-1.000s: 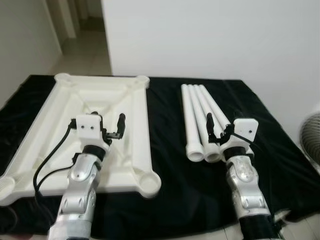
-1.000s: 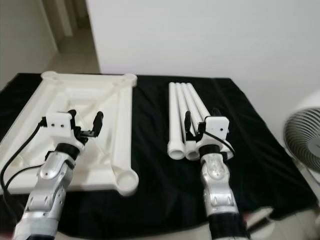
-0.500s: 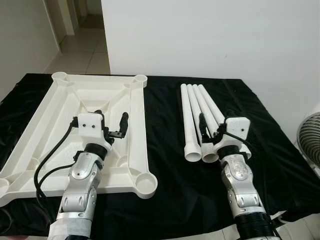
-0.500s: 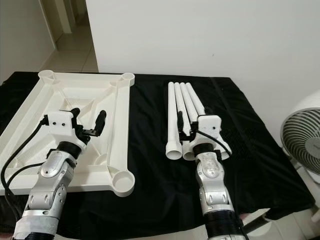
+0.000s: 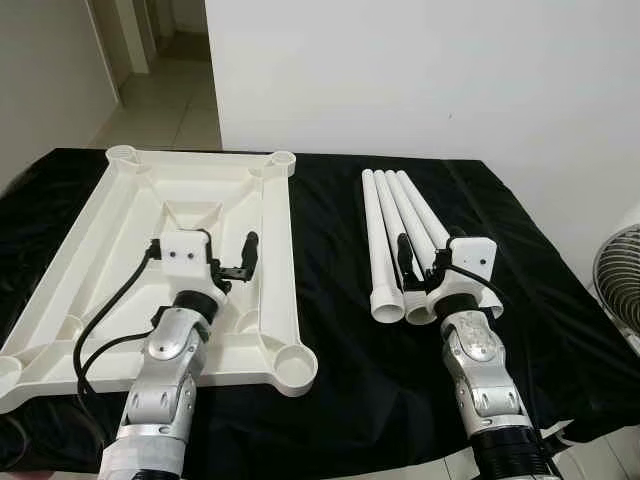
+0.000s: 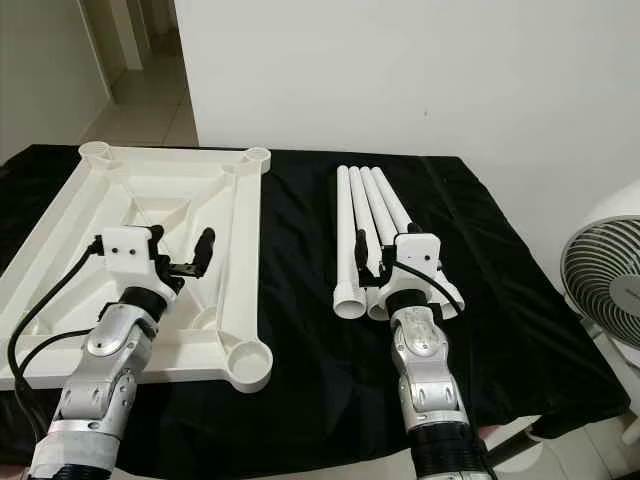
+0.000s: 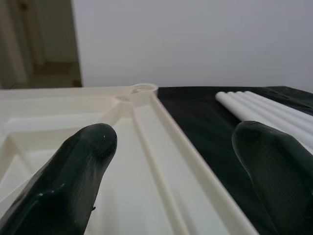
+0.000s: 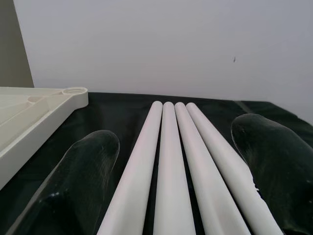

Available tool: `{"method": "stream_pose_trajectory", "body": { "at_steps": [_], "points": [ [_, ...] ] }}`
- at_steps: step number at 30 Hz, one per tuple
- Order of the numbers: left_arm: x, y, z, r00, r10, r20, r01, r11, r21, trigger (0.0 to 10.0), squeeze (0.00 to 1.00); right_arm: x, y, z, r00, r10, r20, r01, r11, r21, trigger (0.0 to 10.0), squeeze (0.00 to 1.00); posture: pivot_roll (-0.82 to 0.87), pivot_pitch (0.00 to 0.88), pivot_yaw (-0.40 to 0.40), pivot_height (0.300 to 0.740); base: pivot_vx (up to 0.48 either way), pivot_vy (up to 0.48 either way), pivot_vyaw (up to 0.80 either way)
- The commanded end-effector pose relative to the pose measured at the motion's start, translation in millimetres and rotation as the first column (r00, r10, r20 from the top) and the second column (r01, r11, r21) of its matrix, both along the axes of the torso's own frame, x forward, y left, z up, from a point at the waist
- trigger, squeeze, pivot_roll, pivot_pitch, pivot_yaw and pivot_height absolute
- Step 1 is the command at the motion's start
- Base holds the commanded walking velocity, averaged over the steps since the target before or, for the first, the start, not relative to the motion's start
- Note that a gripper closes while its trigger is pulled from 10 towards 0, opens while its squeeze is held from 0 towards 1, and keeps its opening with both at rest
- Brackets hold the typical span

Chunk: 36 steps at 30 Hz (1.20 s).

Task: Building children table

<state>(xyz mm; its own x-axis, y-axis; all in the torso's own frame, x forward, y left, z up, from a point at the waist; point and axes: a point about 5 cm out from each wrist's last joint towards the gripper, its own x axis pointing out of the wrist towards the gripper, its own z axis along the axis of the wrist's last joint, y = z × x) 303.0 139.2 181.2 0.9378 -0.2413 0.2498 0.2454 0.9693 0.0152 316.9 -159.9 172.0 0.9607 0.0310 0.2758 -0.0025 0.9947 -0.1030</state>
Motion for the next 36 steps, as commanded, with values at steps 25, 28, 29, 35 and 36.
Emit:
{"method": "stream_pose_trajectory", "body": {
  "at_steps": [25,28,29,35,36],
  "points": [
    [-12.5,-13.7,-2.5,0.991,-0.126,-0.054,0.13,0.99,0.061,10.0,0.0,-14.1,-0.7,-47.4,0.934,-0.027,-0.357,0.047,0.998,0.047,10.0,0.0,0.0,0.058,0.011,0.74,0.0,0.0,0.0],
    [-13.1,-12.9,-3.0,0.99,-0.123,-0.063,0.127,0.99,0.064,10.0,0.0,-16.4,0.4,-51.7,0.92,-0.01,-0.393,0.036,0.998,0.057,10.0,0.0,0.0,0.053,0.012,0.74,0.0,0.0,0.0],
    [-13.1,-12.6,-3.2,0.99,-0.122,-0.065,0.126,0.99,0.065,10.0,0.0,-17.3,1.2,-53.6,0.914,-0.001,-0.405,0.026,0.998,0.058,10.0,0.0,0.0,0.05,0.013,0.74,0.0,0.0,0.0],
    [-11.9,-12.7,-1.7,0.991,-0.118,-0.065,0.122,0.99,0.065,10.0,0.0,-20.3,4.9,-61.3,0.881,0.05,-0.47,-0.013,0.997,0.082,10.0,0.0,0.0,0.036,0.013,0.74,0.0,0.0,0.0],
    [-11.5,-12.6,-1.4,0.991,-0.117,-0.064,0.121,0.99,0.066,10.0,0.0,-20.4,5.5,-62.3,0.876,0.064,-0.479,-0.027,0.996,0.084,10.0,0.0,0.0,0.036,0.013,0.74,0.0,0.0,0.0]
  ]
}}
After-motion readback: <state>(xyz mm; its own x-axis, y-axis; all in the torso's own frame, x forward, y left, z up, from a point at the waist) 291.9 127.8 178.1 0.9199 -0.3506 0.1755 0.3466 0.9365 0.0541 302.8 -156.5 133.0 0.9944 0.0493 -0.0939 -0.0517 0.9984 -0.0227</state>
